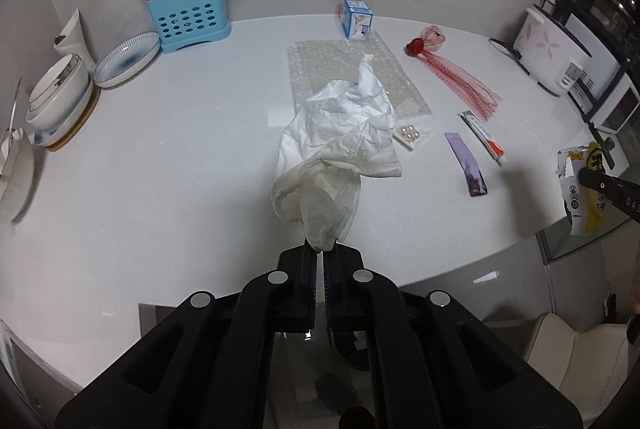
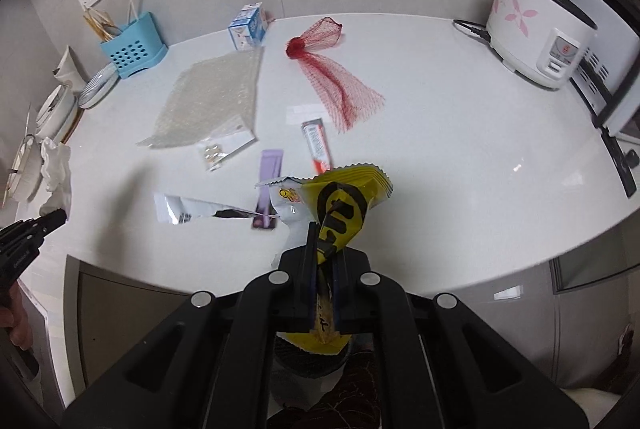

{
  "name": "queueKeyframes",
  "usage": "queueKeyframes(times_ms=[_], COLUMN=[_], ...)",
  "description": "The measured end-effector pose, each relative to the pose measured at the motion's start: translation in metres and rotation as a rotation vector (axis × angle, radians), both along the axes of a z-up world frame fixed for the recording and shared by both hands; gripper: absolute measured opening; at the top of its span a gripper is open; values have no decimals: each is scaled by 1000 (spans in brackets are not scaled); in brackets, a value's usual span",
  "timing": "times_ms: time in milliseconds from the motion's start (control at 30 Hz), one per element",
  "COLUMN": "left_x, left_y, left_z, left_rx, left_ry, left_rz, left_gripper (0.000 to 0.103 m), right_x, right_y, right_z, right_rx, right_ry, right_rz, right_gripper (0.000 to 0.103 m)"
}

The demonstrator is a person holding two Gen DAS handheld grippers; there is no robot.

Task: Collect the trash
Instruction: 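Carry the tissue and snack bag down over the wastebasket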

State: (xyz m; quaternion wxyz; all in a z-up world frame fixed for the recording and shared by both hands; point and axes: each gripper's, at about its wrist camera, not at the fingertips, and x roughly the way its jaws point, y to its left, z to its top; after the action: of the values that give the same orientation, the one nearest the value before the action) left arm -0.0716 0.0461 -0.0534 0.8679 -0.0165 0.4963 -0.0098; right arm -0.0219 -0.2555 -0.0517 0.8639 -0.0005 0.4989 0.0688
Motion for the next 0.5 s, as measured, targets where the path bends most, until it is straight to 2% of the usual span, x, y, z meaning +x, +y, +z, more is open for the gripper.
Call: queueKeyframes(times_ms=[267,500], left_x=[-60,-93], left_y=[-16,-25], left_z=[-15,-44], left_rx=[0,-32], left_ry=[5,18], left_rz=[-79,-88], left_gripper=[2,2], right_x=[-77,-112], right_y=[18,32], right_z=[-23,-58], right_rx=[44,57], right_ry=[10,65], right_rz=[12,48], right_gripper=[4,4])
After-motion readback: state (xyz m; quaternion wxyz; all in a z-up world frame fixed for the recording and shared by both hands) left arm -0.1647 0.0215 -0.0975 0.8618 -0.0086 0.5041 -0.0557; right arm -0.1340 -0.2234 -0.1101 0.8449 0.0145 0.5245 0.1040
